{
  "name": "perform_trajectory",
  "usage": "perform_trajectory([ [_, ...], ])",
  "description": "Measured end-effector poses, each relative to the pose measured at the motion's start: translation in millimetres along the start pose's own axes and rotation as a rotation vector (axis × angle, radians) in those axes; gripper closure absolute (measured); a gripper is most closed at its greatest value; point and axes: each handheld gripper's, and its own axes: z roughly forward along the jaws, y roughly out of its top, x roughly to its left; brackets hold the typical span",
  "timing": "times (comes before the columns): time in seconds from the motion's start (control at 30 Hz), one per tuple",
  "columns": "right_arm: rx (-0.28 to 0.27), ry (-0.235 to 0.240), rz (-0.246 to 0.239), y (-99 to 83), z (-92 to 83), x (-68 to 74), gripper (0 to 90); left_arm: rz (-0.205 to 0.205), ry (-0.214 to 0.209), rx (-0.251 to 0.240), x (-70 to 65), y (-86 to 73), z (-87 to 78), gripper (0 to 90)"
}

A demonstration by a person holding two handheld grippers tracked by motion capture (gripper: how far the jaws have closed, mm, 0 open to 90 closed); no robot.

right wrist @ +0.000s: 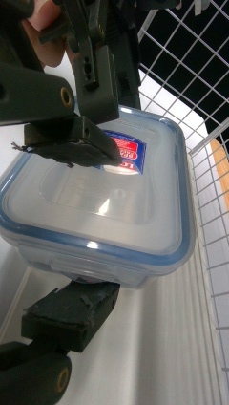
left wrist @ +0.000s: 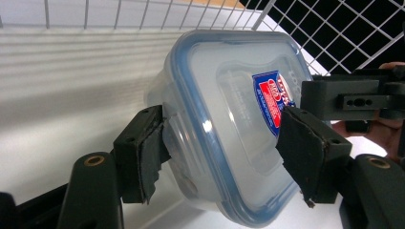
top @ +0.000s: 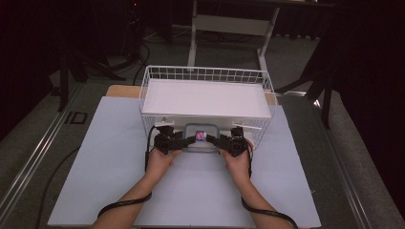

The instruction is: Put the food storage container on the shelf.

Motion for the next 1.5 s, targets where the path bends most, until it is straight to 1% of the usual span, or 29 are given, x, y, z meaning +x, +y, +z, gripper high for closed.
perform_trajectory([
  [0.1, -0.007, -0.005, -0.004, 1.2, 1.4, -0.9, 33.5, 0.029, 0.024, -0.009, -0.6, 2.5, 2.2, 32.6],
  [0.17, -0.033, -0.029, -0.038, 1.4, 1.9, 0.5, 33.9, 0.023, 0.035, -0.006, -0.2, 4.6, 4.1, 31.5],
  [0.2, -0.028, -0.049, -0.043, 1.8, 1.6, 3.0, 35.6, 0.019, 0.045, -0.001, 0.7, 5.2, 4.7, 30.6],
  [0.23, -0.027, -0.058, -0.067, 2.9, 2.1, 4.1, 35.7, 0.001, 0.048, -0.001, 1.7, 5.3, 5.4, 29.5],
  [0.27, -0.019, -0.070, -0.071, 3.7, 2.3, 5.3, 35.8, -0.010, 0.044, -0.005, 3.7, 5.7, 6.5, 29.4],
  [0.3, -0.009, -0.063, -0.057, 4.7, 2.4, 4.7, 35.8, -0.005, 0.044, -0.008, 4.1, 6.1, 7.1, 29.5],
  [0.33, 0.020, -0.048, -0.008, 5.5, 1.8, 5.7, 35.9, 0.006, 0.052, -0.009, 3.5, 6.6, 7.5, 29.5],
  [0.47, 0.008, -0.069, -0.030, 5.8, 1.6, 8.0, 36.8, 0.008, 0.056, -0.004, 3.4, 8.1, 7.5, 29.6],
  [0.5, -0.011, -0.082, -0.061, 5.5, 1.6, 8.0, 36.8, 0.009, 0.062, -0.004, 2.9, 8.6, 6.8, 30.1],
  [0.53, 0.004, -0.084, -0.042, 4.9, 0.2, 11.0, 36.7, 0.022, 0.071, -0.002, 2.4, 9.5, 5.5, 31.2],
  [0.57, -0.028, -0.092, -0.100, 4.6, -0.7, 9.3, 36.7, 0.022, 0.076, -0.002, 1.4, 9.8, 4.0, 31.9],
  [0.63, -0.040, -0.085, -0.115, 4.5, -4.2, 10.5, 36.7, 0.016, 0.072, -0.010, -0.7, 10.0, 0.1, 32.0],
  [0.7, -0.062, -0.083, -0.152, 4.5, -10.0, 12.2, 36.8, 0.019, 0.083, -0.018, -4.3, 9.3, -2.6, 32.8],
  [0.73, -0.056, -0.086, -0.154, 3.8, -13.7, 15.0, 36.8, 0.041, 0.078, -0.012, -5.2, 8.7, -4.3, 32.8],
  [0.77, -0.063, -0.091, -0.173, 3.2, -16.1, 15.4, 36.8, 0.084, 0.058, -0.007, -4.7, 8.6, -5.6, 32.8],
  [0.8, -0.069, -0.092, -0.182, 2.2, -18.4, 15.7, 36.7, 0.065, 0.081, -0.006, -8.3, 6.8, -8.6, 32.8],
  [0.87, -0.065, -0.091, -0.184, -1.3, -24.2, 18.3, 36.8, 0.045, 0.073, -0.004, -13.6, 3.7, -13.9, 32.8],
  [0.9, -0.067, -0.090, -0.193, -2.5, -26.3, 19.7, 36.8, 0.077, 0.083, 0.004, -13.7, 3.0, -17.7, 32.8],
  [0.93, -0.066, -0.092, -0.206, -3.9, -29.1, 22.6, 37.5, 0.086, 0.084, 0.003, -15.1, 1.7, -22.9, 32.8],
  [0.97, -0.068, -0.082, -0.234, -5.2, -32.9, 25.5, 41.1, 0.087, 0.081, 0.001, -15.8, 1.0, -26.2, 32.8],
  [1.0, -0.066, -0.074, -0.246, -5.8, -34.7, 27.1, 41.2, 0.087, 0.078, 0.007, -17.0, -0.1, -32.1, 32.8],
  [1.1, -0.042, -0.036, -0.261, -10.5, -39.0, 35.2, 42.7, 0.104, 0.061, -0.007, -21.1, -3.8, -46.5, 32.4],
  [1.17, -0.030, -0.053, -0.269, -14.8, -39.9, 41.0, 43.7, 0.104, 0.046, -0.010, -23.6, -6.7, -58.6, 29.4],
  [1.27, 0.001, -0.044, -0.269, -20.5, -38.7, 47.7, 56.1, 0.088, 0.030, -0.027, -27.2, -12.1, -73.7, 28.0],
  [1.33, 0.020, -0.042, -0.273, -23.3, -37.0, 49.6, 67.6, 0.094, 0.036, -0.040, -30.7, -15.4, -81.7, 27.5],
  [1.37, 0.033, -0.043, -0.272, -24.9, -35.3, 50.3, 74.3, 0.096, 0.028, -0.051, -32.3, -17.5, -86.3, 25.4],
  [1.43, 0.052, -0.062, -0.283, -28.2, -30.7, 51.2, 85.4, 0.115, 0.025, -0.061, -36.1, -22.5, -95.6, 21.0],
  [1.47, 0.052, -0.062, -0.283, -28.2, -30.7, 51.2, 85.4, 0.115, 0.025, -0.061, -36.1, -22.5, -95.6, 19.0],
  [1.5, 0.061, -0.057, -0.280, -29.5, -28.5, 50.7, 89.1, 0.148, 0.042, -0.088, -39.5, -28.4, -102.6, 19.0],
])
